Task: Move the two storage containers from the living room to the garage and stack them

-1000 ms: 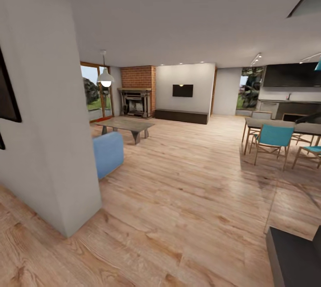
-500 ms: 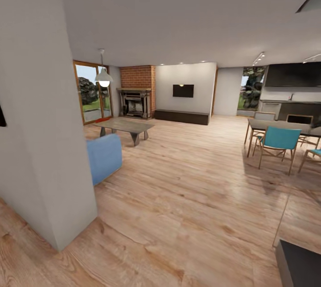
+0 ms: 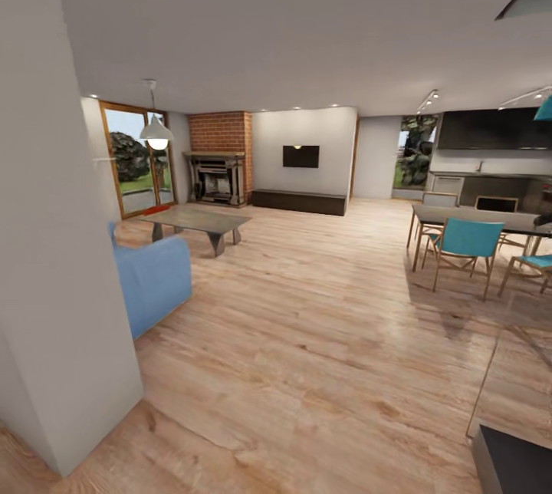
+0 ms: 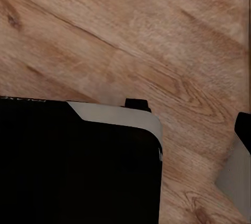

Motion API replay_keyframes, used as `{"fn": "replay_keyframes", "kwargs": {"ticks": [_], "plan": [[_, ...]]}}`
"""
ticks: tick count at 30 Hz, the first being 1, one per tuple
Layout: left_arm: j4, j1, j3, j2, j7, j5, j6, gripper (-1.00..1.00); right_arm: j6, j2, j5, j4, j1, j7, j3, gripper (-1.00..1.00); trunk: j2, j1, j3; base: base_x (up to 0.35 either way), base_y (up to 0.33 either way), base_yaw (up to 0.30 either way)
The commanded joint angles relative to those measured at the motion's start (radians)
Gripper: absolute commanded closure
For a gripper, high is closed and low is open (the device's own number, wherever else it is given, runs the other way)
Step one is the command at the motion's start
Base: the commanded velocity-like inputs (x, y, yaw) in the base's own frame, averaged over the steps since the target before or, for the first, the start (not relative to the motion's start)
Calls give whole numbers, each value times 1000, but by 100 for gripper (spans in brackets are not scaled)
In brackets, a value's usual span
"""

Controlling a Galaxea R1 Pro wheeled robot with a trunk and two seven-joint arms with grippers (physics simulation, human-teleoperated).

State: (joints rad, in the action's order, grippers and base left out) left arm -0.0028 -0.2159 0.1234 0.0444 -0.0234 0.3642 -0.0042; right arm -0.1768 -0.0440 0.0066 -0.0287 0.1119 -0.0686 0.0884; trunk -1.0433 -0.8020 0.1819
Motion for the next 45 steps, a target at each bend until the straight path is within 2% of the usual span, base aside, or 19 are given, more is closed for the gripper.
{"fn": "replay_keyframes", "kwargs": {"ticks": [1,28,40,42,44,45], "plan": [[0,0,8,0,-2,9,0,-100,-4,0,1,-3,2,-5,8,-100,-1,-1,1,332,0,-242],[0,0,8,0,-1,9,0,-100,-6,-1,7,-4,2,-2,10,-100,-1,-1,1,332,0,-246],[0,0,8,0,-2,9,1,-100,-6,1,8,-3,2,-2,14,-100,-1,-1,1,331,0,-42],[0,0,8,0,-2,9,0,-100,-6,1,9,-3,2,-2,27,-100,-1,-1,1,331,0,-2],[0,-1,8,0,-2,9,0,-100,-5,0,6,-3,2,-4,117,-100,-1,-1,1,332,0,0],[0,-1,8,0,-2,9,0,-100,-5,0,5,-3,2,-4,122,-100,-1,-1,1,331,0,0]]}}
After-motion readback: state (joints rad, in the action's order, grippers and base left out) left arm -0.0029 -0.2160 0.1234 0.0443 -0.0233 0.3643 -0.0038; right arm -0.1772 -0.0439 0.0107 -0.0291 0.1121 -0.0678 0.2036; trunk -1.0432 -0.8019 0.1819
